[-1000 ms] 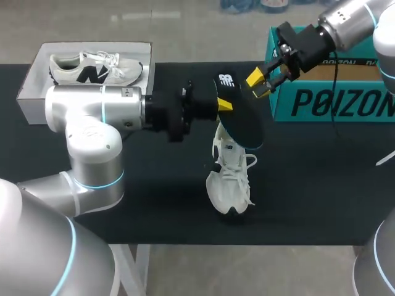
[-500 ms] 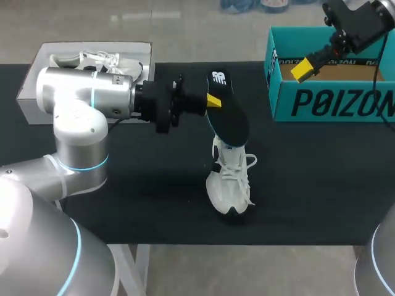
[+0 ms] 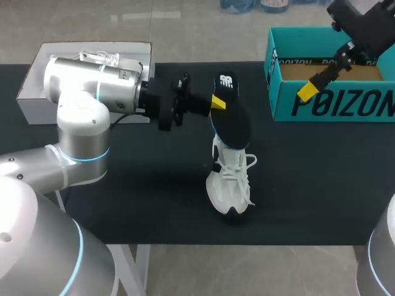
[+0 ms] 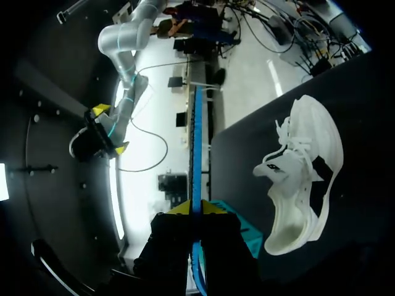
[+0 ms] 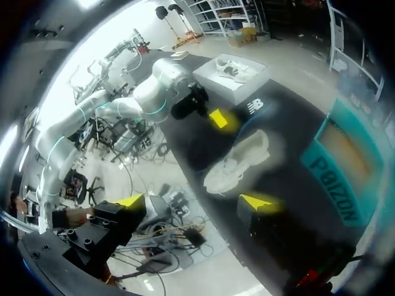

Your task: Take the shoe out of the shoebox, open the shoe tongue, remove and reinsert the insole, then place the shoe into the shoebox

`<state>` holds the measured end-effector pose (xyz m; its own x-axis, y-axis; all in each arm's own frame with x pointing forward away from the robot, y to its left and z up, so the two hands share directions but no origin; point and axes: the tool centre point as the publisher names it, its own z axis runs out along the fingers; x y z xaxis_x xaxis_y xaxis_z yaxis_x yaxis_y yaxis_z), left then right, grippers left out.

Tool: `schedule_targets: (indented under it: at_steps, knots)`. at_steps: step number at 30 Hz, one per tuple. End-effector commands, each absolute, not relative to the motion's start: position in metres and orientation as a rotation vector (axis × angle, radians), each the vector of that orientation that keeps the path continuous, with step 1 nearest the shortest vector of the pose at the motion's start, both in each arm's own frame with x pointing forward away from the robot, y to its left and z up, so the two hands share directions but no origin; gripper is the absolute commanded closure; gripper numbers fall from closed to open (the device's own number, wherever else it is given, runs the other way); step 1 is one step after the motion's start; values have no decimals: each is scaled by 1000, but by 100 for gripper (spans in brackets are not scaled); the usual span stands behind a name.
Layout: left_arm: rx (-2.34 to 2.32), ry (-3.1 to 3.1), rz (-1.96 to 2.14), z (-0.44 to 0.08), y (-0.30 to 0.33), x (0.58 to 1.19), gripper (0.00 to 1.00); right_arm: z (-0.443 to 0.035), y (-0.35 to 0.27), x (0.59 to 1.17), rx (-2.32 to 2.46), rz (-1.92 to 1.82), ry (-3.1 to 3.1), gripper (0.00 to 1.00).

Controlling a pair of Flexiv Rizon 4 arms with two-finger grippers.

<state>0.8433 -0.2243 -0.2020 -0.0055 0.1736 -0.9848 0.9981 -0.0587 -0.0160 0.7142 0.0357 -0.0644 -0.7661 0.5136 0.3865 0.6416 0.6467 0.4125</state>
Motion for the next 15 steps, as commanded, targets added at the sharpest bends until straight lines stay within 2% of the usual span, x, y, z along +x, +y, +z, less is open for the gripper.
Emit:
schedule_targets:
  at_steps: [1, 15]
  knots:
    - [1379, 1315, -1179, -205, -230, 845, 100, -60, 53, 708, -1119, -567, -3009, 0]
    - [1384, 1319, -1166, -204, -229, 842, 100, -57, 50, 708, -1112, -644, -2974, 0]
